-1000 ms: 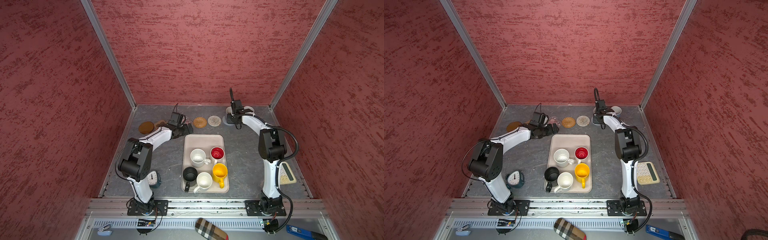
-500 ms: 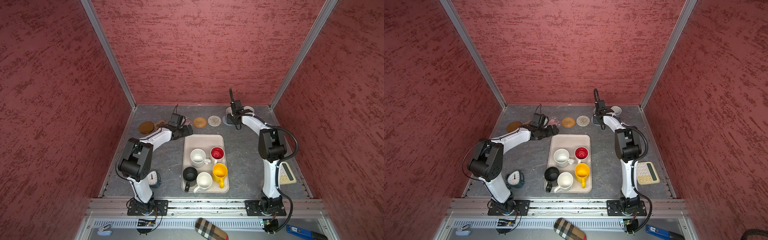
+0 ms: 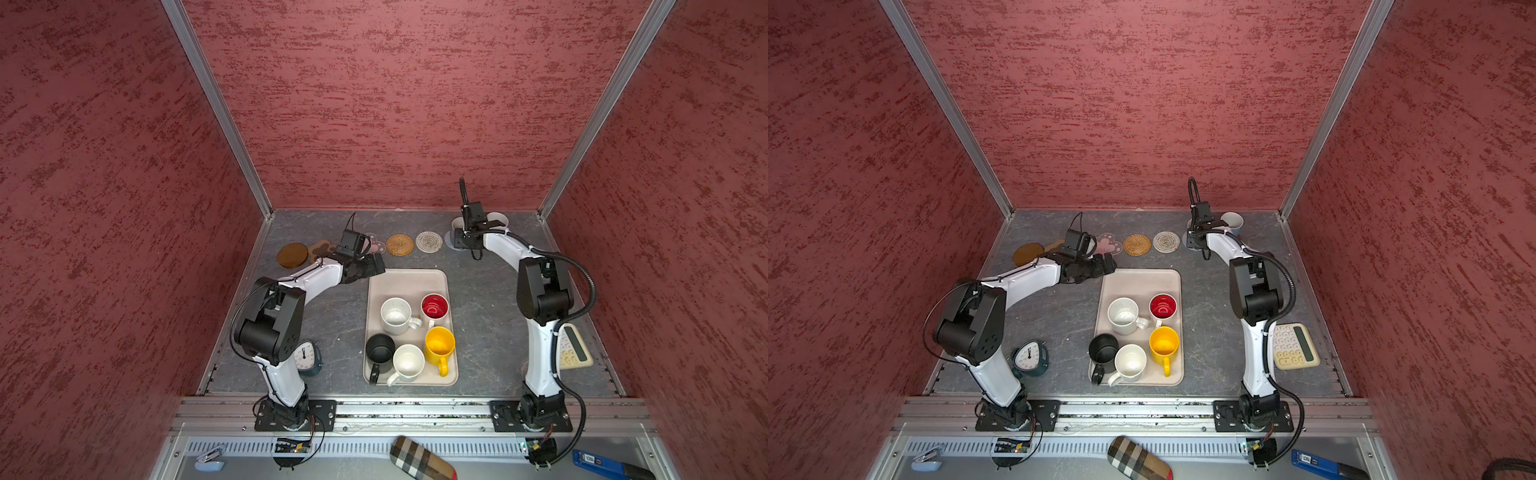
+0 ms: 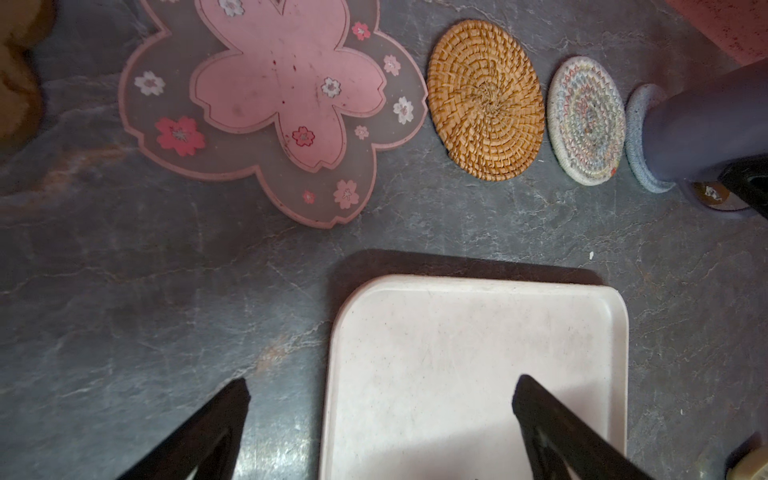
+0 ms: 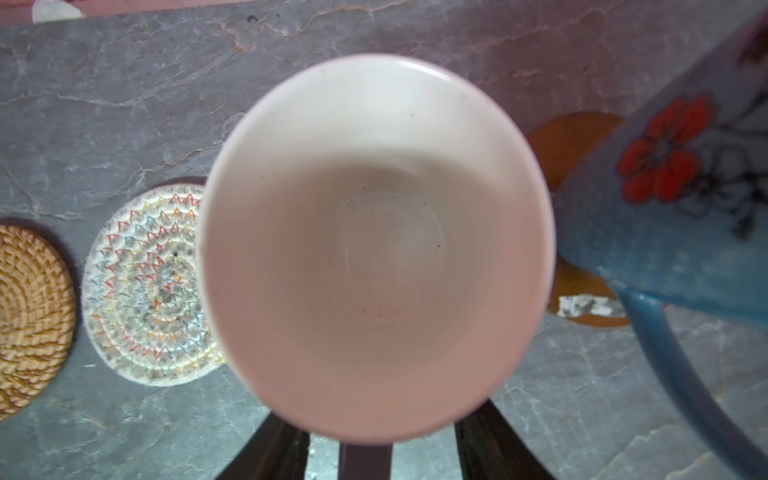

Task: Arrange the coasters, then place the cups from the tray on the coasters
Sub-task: 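Lower the mug onto the light blue coaster and open the right gripper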

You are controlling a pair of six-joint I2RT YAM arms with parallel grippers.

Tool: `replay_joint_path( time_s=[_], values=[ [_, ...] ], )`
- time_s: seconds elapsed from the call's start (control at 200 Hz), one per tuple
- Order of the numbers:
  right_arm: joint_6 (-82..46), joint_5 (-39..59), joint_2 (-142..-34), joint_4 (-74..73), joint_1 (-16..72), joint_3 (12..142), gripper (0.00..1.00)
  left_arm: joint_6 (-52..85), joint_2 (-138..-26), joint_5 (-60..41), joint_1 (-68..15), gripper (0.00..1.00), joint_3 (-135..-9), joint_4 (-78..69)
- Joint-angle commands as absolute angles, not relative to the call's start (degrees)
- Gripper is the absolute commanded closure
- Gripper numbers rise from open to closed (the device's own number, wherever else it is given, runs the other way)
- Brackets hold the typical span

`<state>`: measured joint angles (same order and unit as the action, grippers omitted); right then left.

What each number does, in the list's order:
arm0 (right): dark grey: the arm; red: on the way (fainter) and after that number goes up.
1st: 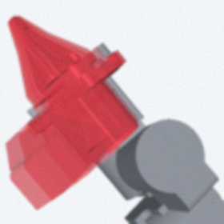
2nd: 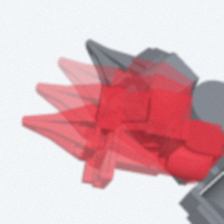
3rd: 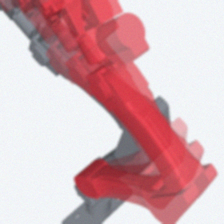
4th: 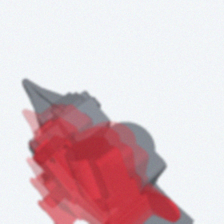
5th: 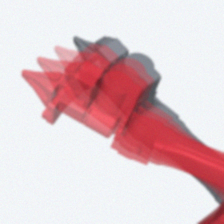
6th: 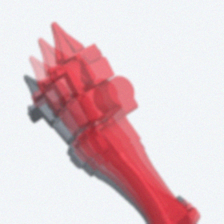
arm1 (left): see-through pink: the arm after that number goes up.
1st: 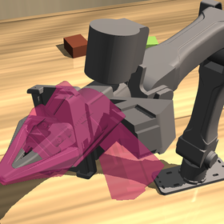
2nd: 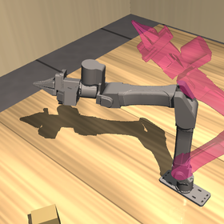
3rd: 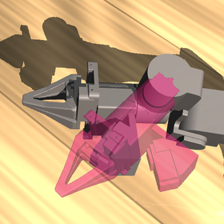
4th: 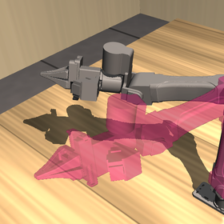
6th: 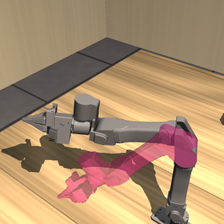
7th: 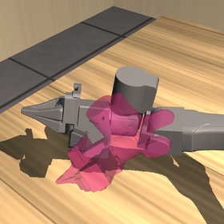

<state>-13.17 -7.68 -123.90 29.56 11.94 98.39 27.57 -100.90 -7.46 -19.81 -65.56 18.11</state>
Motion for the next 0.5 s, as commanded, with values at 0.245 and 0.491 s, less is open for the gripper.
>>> replay_joint_path(
  time_s=[0.245,0.491],
  values=[
    [-12.73,-6.90,-115.57,28.13,11.70,94.80,0.22,25.96,-94.27,-6.38,-19.43,0.00,-62.95,20.46],
    [-14.79,-2.86,-103.61,25.23,11.81,83.73,0.23,24.79,-88.74,-7.77,-19.62,0.19,-57.54,22.66]
  ],
)
